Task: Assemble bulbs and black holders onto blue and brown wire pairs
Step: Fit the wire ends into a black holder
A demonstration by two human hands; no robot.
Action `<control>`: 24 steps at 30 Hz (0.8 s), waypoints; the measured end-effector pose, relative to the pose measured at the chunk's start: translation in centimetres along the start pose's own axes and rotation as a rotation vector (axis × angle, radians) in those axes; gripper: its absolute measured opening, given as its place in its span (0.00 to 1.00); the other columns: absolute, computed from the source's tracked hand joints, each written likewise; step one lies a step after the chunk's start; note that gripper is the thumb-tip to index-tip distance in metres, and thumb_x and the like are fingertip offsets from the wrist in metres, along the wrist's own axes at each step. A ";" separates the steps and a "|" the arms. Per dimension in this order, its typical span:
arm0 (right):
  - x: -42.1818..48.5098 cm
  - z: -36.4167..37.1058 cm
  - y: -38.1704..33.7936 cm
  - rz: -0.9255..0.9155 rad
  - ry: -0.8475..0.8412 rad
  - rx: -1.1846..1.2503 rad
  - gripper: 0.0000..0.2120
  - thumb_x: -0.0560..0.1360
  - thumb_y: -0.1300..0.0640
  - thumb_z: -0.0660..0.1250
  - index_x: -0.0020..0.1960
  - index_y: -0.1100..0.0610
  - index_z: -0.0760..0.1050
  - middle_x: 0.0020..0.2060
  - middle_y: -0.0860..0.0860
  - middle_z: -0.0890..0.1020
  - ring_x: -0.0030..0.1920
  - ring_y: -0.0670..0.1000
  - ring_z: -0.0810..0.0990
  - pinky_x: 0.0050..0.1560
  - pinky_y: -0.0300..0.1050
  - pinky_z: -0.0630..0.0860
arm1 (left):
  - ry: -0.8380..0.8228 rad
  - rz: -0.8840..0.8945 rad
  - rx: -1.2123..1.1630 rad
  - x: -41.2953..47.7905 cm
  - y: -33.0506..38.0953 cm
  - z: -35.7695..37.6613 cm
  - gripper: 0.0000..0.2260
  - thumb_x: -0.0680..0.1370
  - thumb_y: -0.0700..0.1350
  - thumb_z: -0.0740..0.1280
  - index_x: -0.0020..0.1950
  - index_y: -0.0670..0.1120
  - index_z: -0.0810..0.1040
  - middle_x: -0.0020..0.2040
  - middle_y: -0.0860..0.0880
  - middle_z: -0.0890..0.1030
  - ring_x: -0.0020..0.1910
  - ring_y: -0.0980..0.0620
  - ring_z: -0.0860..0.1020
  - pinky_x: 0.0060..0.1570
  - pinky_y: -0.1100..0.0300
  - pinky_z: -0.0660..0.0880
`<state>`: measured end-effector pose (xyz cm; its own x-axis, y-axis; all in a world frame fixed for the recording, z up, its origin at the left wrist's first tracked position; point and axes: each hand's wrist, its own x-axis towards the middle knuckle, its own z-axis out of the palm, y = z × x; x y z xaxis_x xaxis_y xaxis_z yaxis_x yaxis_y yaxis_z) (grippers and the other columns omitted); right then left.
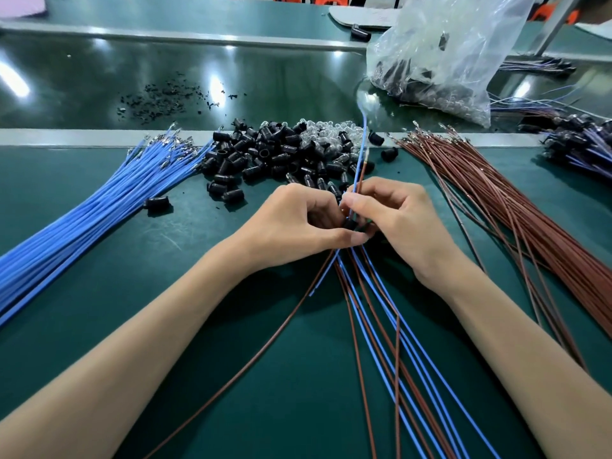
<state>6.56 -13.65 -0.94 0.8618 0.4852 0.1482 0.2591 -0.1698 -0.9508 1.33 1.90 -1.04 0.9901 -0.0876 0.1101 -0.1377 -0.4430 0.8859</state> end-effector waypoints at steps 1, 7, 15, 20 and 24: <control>0.0 -0.1 0.0 -0.009 0.000 -0.015 0.08 0.75 0.60 0.68 0.37 0.57 0.80 0.28 0.46 0.77 0.32 0.43 0.73 0.33 0.34 0.71 | 0.000 0.000 -0.002 0.0 0.0 -0.1 0.12 0.69 0.46 0.77 0.36 0.39 0.80 0.26 0.53 0.74 0.25 0.61 0.67 0.27 0.71 0.62; 0.0 -0.3 -0.5 0.037 0.043 0.222 0.04 0.75 0.55 0.68 0.46 0.52 0.82 0.33 0.45 0.80 0.33 0.44 0.73 0.36 0.36 0.71 | -0.010 -0.021 -0.031 -0.1 0.2 -0.5 0.09 0.70 0.45 0.76 0.35 0.43 0.80 0.27 0.55 0.78 0.25 0.63 0.70 0.28 0.73 0.64; 0.1 -0.2 -1.0 0.136 0.153 0.424 0.08 0.70 0.58 0.71 0.33 0.50 0.77 0.34 0.48 0.78 0.31 0.44 0.73 0.35 0.37 0.68 | -0.026 -0.020 -0.044 -0.1 0.2 -0.5 0.09 0.70 0.45 0.76 0.37 0.41 0.80 0.31 0.45 0.80 0.28 0.59 0.71 0.29 0.70 0.65; 0.2 -0.5 -1.3 0.146 0.108 0.491 0.04 0.70 0.53 0.69 0.36 0.50 0.79 0.36 0.46 0.81 0.33 0.43 0.74 0.32 0.35 0.68 | -0.011 -0.008 -0.027 -0.1 0.1 -0.5 0.09 0.70 0.45 0.76 0.36 0.42 0.80 0.29 0.51 0.78 0.27 0.60 0.69 0.29 0.70 0.64; 0.3 -0.8 -1.5 0.155 0.229 0.587 0.08 0.74 0.58 0.69 0.36 0.52 0.81 0.35 0.46 0.81 0.31 0.42 0.72 0.29 0.33 0.65 | -0.028 0.003 -0.032 -0.1 0.1 -0.4 0.09 0.70 0.44 0.76 0.37 0.41 0.81 0.30 0.50 0.78 0.26 0.62 0.69 0.29 0.72 0.64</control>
<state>6.72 -13.92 0.70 0.9581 0.2862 -0.0104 -0.1014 0.3051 -0.9469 1.20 2.22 -0.77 0.9883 -0.1144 0.1009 -0.1397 -0.4141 0.8994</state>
